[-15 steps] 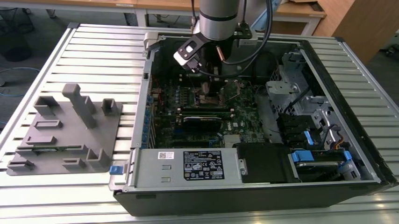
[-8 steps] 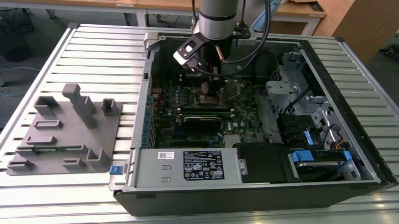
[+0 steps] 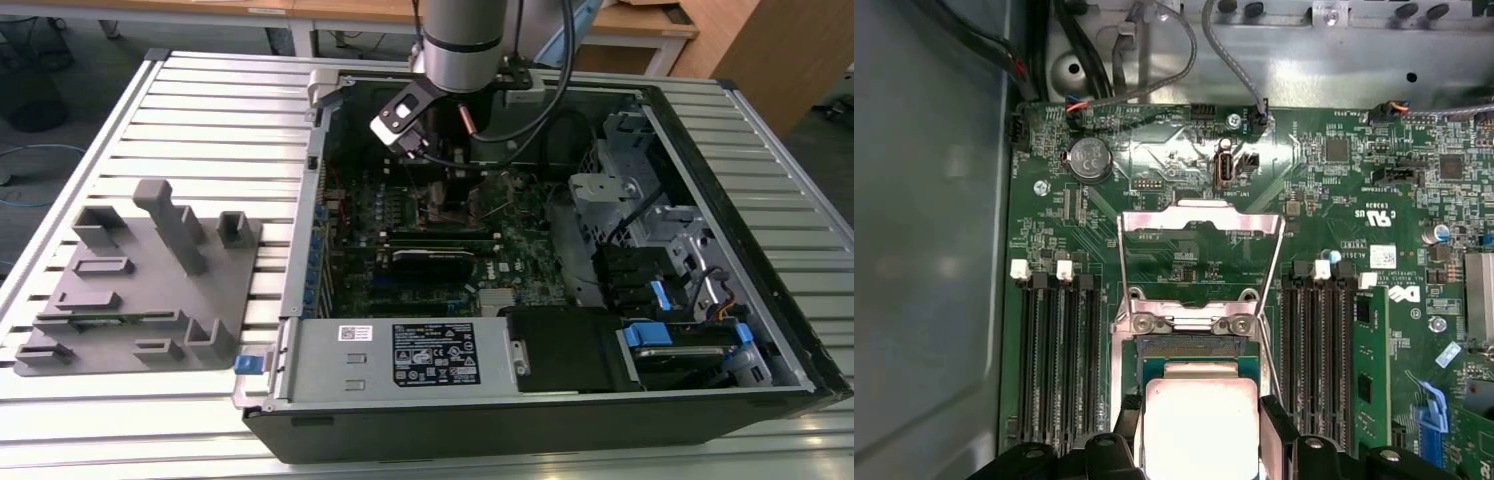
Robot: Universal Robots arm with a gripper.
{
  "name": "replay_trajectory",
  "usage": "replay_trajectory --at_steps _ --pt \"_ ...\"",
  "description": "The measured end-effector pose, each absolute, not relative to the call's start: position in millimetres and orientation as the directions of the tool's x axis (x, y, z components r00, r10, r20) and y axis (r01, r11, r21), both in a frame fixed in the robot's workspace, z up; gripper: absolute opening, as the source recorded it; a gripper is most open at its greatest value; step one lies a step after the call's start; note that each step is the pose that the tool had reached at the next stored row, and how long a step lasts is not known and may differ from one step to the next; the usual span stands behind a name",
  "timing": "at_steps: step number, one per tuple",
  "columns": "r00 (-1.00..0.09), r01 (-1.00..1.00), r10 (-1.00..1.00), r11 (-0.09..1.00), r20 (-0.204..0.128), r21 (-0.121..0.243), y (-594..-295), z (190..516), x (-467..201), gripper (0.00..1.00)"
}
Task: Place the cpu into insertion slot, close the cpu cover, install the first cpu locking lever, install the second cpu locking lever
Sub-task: 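Place the cpu into insertion slot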
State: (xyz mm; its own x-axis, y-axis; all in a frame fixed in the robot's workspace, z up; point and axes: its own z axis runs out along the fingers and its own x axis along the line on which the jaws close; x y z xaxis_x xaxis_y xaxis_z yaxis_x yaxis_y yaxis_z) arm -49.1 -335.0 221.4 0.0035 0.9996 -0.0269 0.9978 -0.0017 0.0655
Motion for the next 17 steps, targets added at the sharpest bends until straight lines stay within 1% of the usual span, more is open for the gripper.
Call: replay_trajectory --at_steps 17 --pt "0.002 0.998 1.0 0.0 -0.03 0.067 -334.5 206.3 -49.4 0.54"
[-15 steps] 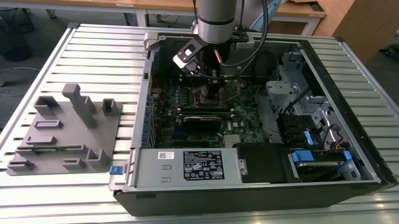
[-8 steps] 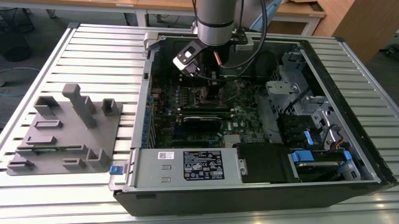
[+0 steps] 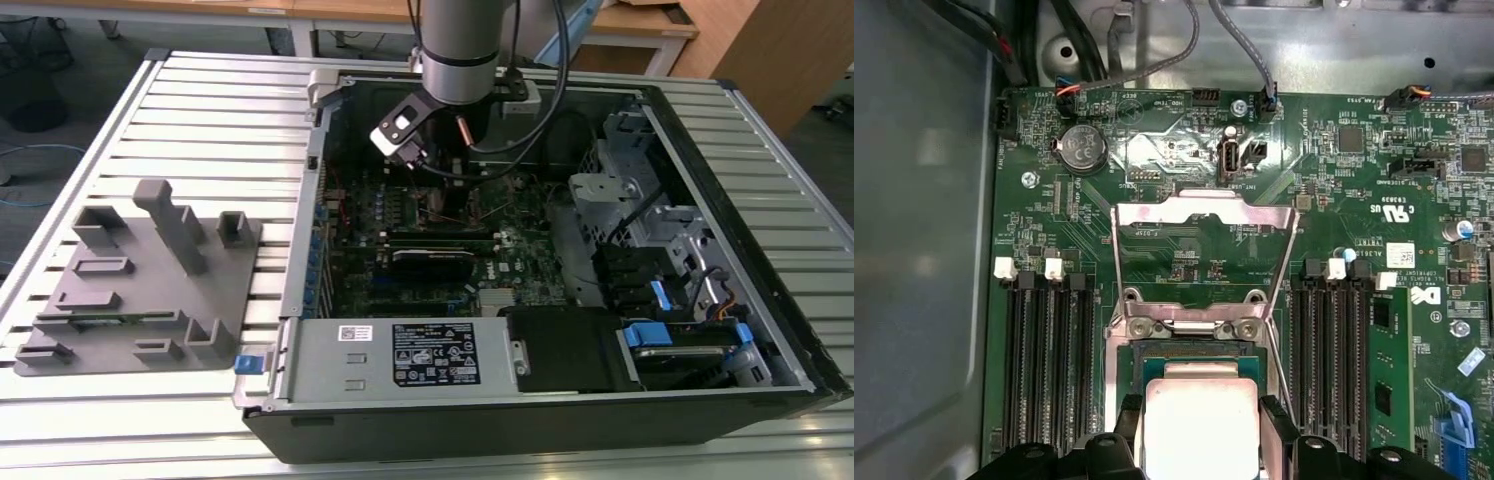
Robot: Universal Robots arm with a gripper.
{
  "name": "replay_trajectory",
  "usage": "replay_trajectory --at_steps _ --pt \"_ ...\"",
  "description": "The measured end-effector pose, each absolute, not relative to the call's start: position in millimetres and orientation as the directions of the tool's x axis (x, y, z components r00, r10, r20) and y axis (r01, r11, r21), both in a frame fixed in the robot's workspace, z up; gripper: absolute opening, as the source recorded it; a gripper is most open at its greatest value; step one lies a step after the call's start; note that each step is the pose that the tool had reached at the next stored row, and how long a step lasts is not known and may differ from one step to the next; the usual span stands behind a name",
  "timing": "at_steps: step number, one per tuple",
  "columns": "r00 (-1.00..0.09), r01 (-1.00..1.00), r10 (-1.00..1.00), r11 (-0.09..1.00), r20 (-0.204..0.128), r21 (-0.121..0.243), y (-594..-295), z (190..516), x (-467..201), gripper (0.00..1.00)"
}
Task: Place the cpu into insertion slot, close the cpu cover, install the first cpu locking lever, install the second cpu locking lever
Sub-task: 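Place the cpu into insertion slot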
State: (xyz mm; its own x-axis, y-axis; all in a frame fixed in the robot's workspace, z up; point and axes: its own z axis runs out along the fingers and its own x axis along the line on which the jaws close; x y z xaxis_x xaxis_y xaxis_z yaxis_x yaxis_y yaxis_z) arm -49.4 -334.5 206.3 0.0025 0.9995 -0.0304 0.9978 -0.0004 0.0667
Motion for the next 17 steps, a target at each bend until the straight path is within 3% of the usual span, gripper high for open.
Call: replay_trajectory --at_steps 17 --pt "0.002 0.998 1.0 0.0 -0.03 0.067 -334.5 198.6 -49.3 0.54"
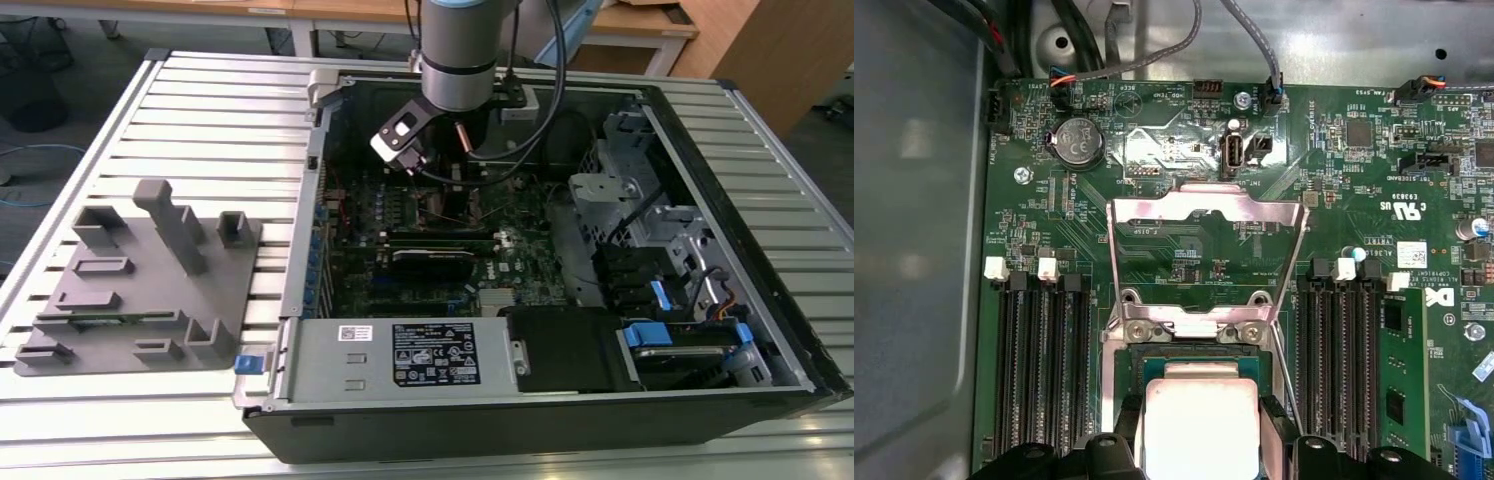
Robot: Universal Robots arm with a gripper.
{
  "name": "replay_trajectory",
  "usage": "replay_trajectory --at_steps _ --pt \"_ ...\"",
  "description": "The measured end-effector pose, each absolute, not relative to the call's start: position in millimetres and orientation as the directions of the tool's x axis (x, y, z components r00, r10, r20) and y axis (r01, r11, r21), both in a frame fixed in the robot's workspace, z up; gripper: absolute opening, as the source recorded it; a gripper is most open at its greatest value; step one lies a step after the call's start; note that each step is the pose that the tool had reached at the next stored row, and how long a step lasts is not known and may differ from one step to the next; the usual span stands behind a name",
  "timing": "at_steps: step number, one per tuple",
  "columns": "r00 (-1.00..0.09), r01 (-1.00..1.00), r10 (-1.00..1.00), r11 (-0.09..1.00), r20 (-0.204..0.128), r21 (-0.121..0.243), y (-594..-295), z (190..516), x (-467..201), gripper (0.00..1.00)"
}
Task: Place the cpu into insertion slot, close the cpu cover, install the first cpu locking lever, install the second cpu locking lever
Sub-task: 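Place the cpu into insertion slot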
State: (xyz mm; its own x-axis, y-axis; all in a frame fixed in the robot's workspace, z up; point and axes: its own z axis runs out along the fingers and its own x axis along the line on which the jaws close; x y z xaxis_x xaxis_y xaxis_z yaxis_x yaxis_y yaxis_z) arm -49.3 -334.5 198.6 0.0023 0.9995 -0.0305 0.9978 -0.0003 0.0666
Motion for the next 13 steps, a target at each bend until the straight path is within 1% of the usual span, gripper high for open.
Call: replay_trajectory --at_steps 13 --pt "0.017 0.998 0.999 -0.015 -0.03 0.067 -333.5 196.6 -47.6 0.54"
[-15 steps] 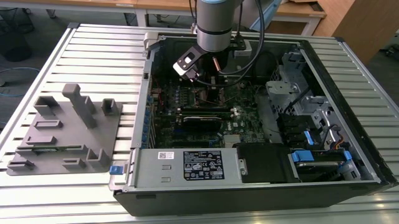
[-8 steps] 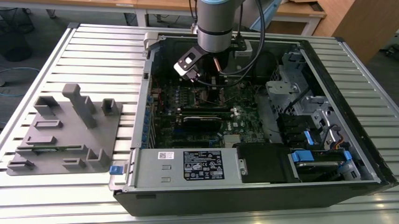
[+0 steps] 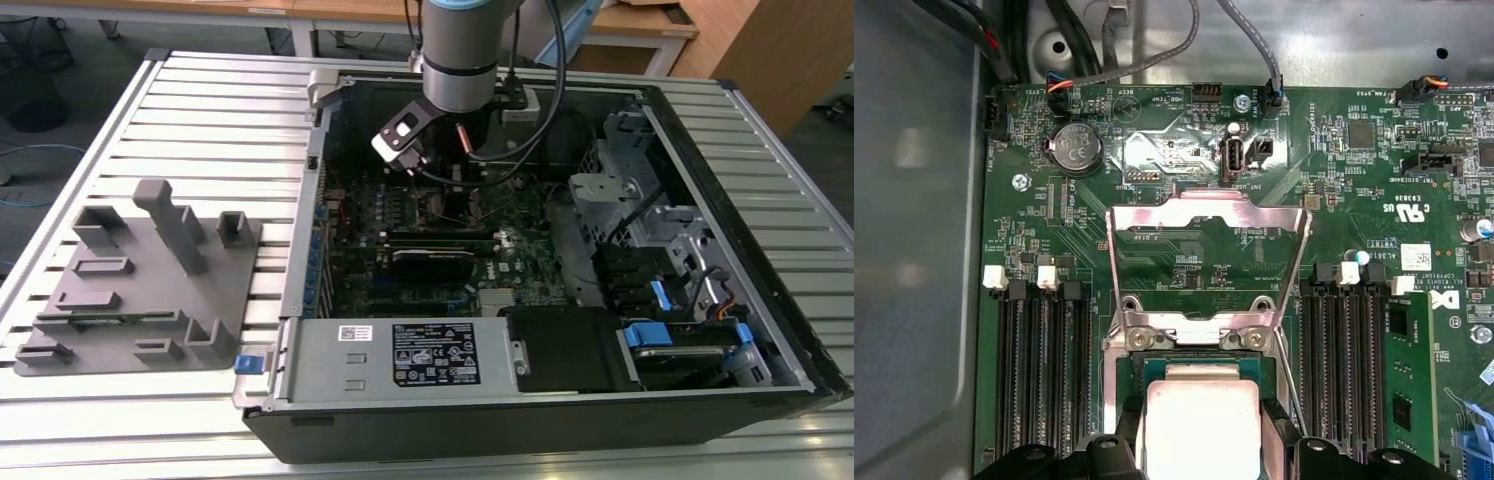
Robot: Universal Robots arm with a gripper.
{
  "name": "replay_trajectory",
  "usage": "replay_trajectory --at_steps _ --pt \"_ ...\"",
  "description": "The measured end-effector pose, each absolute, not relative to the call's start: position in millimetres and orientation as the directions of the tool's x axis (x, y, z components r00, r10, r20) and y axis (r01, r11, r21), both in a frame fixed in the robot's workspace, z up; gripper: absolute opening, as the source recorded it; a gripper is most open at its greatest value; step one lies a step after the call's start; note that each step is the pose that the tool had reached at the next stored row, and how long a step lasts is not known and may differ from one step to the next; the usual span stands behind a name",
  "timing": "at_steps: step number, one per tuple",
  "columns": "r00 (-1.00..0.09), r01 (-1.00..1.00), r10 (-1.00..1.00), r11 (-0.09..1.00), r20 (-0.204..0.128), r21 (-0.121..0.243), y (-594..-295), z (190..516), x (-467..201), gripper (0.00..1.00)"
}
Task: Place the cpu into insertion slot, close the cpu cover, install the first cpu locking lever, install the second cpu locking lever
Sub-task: 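Place the cpu into insertion slot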
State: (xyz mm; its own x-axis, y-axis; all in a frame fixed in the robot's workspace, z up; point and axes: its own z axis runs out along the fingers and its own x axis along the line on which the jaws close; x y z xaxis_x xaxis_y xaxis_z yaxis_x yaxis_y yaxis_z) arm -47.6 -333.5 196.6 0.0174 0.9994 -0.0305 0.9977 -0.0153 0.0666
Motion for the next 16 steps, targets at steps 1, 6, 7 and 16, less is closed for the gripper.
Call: replay_trajectory --at_steps 1,6,7,16 --pt "0.017 0.998 0.999 -0.015 -0.031 0.067 -333.5 196.6 -47.6 0.54" --pt "0.018 0.998 0.999 -0.016 -0.03 0.067 -333.5 196.5 -47.5 0.54" --pt "0.018 0.998 0.999 -0.016 -0.03 0.067 -333.4 196.3 -47.5 0.54" --pt "0.018 0.998 0.999 -0.016 -0.03 0.067 -333.5 194.1 -47.6 0.54"
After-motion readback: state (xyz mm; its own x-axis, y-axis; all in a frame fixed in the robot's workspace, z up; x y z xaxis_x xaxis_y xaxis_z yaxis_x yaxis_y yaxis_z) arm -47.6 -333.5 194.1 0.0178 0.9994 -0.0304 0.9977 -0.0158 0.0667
